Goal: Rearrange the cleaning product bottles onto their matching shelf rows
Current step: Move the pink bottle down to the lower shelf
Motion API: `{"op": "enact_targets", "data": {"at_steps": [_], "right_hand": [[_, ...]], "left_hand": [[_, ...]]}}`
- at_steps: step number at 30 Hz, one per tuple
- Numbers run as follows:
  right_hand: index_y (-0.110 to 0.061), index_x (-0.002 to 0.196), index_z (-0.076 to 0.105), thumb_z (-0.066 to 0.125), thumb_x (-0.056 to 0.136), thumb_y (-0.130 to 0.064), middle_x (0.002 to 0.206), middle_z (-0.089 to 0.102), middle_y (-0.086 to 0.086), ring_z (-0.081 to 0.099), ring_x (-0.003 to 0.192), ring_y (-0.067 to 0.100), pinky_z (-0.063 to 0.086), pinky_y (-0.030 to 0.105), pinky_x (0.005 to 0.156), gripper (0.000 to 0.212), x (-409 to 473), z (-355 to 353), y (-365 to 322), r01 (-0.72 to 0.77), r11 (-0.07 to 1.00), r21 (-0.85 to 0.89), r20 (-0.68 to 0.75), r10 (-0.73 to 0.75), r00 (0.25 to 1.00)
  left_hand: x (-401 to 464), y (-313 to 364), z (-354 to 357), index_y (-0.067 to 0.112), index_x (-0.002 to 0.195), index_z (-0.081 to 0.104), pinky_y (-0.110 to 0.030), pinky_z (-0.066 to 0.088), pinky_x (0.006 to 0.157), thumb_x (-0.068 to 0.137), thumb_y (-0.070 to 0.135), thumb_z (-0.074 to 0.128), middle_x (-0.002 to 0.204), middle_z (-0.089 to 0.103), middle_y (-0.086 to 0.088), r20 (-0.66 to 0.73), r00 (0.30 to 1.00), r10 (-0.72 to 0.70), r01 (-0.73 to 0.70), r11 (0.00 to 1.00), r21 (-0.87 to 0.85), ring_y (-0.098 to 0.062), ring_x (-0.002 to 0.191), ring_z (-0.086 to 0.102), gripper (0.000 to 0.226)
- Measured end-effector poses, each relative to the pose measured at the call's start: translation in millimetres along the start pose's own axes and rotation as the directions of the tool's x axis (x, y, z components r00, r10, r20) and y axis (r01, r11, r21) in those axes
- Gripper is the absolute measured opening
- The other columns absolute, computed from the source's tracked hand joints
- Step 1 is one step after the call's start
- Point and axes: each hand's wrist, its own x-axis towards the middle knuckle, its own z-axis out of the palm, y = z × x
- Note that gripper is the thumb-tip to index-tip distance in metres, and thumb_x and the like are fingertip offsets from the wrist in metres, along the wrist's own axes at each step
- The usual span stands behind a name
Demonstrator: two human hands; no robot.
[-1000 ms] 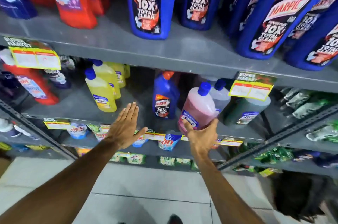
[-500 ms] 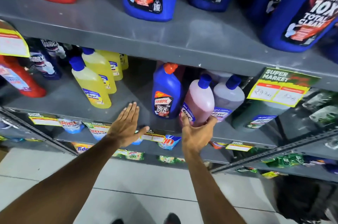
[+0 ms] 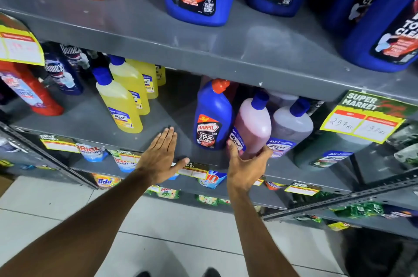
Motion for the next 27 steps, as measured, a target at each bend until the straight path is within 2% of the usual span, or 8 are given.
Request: {"op": "enact_targets", "data": {"at_steps": [3,7,11,13,16,19,23,27], "right_hand": [[-0.017,0.132,0.052,0.101,0.067,-0.028,0.125,0.07,0.008,0.073,0.108,0.023,0.056,0.008,0.078,0.082,-2,-3,2,0.005,1.0,0.011,0.013,-0.005,1.0],[-0.008,0.142,0.051,0.102,0.066,-0.025,0.132,0.049,0.011,0.053,0.124,0.026,0.052,0.038,0.104,0.093,-27,-15,-8,0.14,0.983,-0.115,-0.067,-0.148,0.987],[0.003,0.136,0.053,0.093,0.08,-0.013,0.13,0.047,0.027,0.053,0.125,0.033,0.045,0.021,0.108,0.071,-41,-17,-50,0.517,0.855,-0.041,0.009,-0.517,0.856],[0.004,0.136,0.054,0.088,0.085,-0.013,0.131,0.049,0.024,0.053,0.126,0.03,0.044,0.026,0.109,0.064,-35,-11,-85,0.577,0.816,-0.012,0.045,-0.576,0.816],[-0.002,0.146,0.048,0.086,0.087,-0.021,0.143,0.052,0.016,0.046,0.135,0.026,0.037,0.03,0.117,0.073,-20,8,-128,0.58,0.803,-0.139,0.321,-0.517,0.793],[-0.003,0.153,0.041,0.088,0.083,-0.03,0.144,0.052,0.016,0.047,0.135,0.031,0.035,0.033,0.113,0.088,0,27,-147,0.586,0.734,-0.344,0.594,-0.314,0.741],[0.0,0.139,0.048,0.088,0.082,-0.029,0.135,0.059,0.02,0.058,0.123,0.04,0.044,0.04,0.099,0.076,14,41,-146,0.585,0.672,-0.454,0.696,-0.143,0.704],[-0.002,0.133,0.051,0.086,0.083,-0.018,0.13,0.063,0.02,0.064,0.116,0.042,0.05,0.043,0.093,0.063,20,51,-140,0.589,0.63,-0.506,0.68,-0.129,0.722]], "left_hand": [[0,-1,2,-0.001,0.162,-0.002,-0.042,0.005,0.131,0.09,0.082,0.005,0.173,-0.005,-0.021,0.007,1.0,0.001,-0.001,1.0,0.001,-0.03,0.161,-0.003,0.11],[0,0,2,0.0,0.162,-0.002,-0.04,0.001,0.13,0.093,0.081,0.009,0.173,-0.005,-0.02,0.004,1.0,-0.001,0.001,1.0,-0.011,-0.03,0.161,-0.003,0.108],[-1,1,3,-0.002,0.162,0.009,-0.041,0.005,0.131,0.096,0.08,0.016,0.173,0.002,-0.019,-0.038,0.999,-0.001,0.0,0.999,-0.036,-0.031,0.161,0.003,0.105],[-2,0,4,-0.002,0.162,0.009,-0.04,0.004,0.131,0.095,0.08,0.012,0.172,0.001,-0.018,-0.035,0.999,-0.001,0.0,0.999,-0.041,-0.031,0.161,0.002,0.106],[0,-1,6,0.0,0.163,0.003,-0.04,0.001,0.131,0.091,0.082,0.006,0.173,-0.004,-0.017,-0.006,1.0,-0.006,0.005,0.999,-0.031,-0.029,0.161,-0.005,0.109],[2,0,7,0.0,0.163,0.003,-0.041,0.001,0.131,0.09,0.082,0.007,0.173,-0.004,-0.017,-0.015,1.0,-0.006,0.006,0.999,-0.044,-0.03,0.161,-0.005,0.109],[2,-1,9,0.0,0.163,0.006,-0.04,0.001,0.13,0.093,0.08,0.014,0.173,-0.002,-0.018,-0.028,1.0,-0.006,0.005,0.999,-0.046,-0.03,0.161,-0.003,0.106],[4,0,6,0.002,0.163,0.0,-0.041,0.002,0.131,0.097,0.078,0.017,0.173,-0.006,-0.017,0.004,1.0,-0.009,0.009,1.0,-0.026,-0.03,0.161,-0.006,0.102]]}}
